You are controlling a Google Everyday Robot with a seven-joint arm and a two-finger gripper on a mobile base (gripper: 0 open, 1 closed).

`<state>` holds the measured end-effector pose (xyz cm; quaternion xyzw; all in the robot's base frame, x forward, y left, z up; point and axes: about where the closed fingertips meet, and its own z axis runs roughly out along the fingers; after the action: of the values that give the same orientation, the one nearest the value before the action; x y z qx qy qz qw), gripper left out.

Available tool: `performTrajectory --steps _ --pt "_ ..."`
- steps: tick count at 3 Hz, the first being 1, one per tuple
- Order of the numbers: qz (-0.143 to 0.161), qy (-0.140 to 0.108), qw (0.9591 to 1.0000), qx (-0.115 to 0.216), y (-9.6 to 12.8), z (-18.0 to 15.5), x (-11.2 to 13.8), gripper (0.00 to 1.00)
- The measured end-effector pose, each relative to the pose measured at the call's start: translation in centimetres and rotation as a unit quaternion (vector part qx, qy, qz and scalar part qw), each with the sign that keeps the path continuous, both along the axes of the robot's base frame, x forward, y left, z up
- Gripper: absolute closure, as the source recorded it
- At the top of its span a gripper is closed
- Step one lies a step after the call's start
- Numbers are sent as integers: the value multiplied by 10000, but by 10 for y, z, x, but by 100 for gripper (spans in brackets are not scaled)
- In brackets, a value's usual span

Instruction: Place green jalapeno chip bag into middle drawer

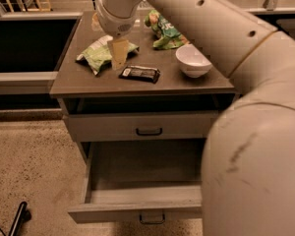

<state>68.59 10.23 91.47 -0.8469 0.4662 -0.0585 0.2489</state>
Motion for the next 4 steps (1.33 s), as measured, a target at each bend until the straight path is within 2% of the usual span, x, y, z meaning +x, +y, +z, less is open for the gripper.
performTrajectory --steps 1,2,3,4 --pt "183 144 9997 85 27 -25 20 22" --pt "335 217 9991 147 48 -47 32 29" --pt "362 246 9990 135 51 -62 46 31" --pt "336 225 9992 41 45 -77 54 34"
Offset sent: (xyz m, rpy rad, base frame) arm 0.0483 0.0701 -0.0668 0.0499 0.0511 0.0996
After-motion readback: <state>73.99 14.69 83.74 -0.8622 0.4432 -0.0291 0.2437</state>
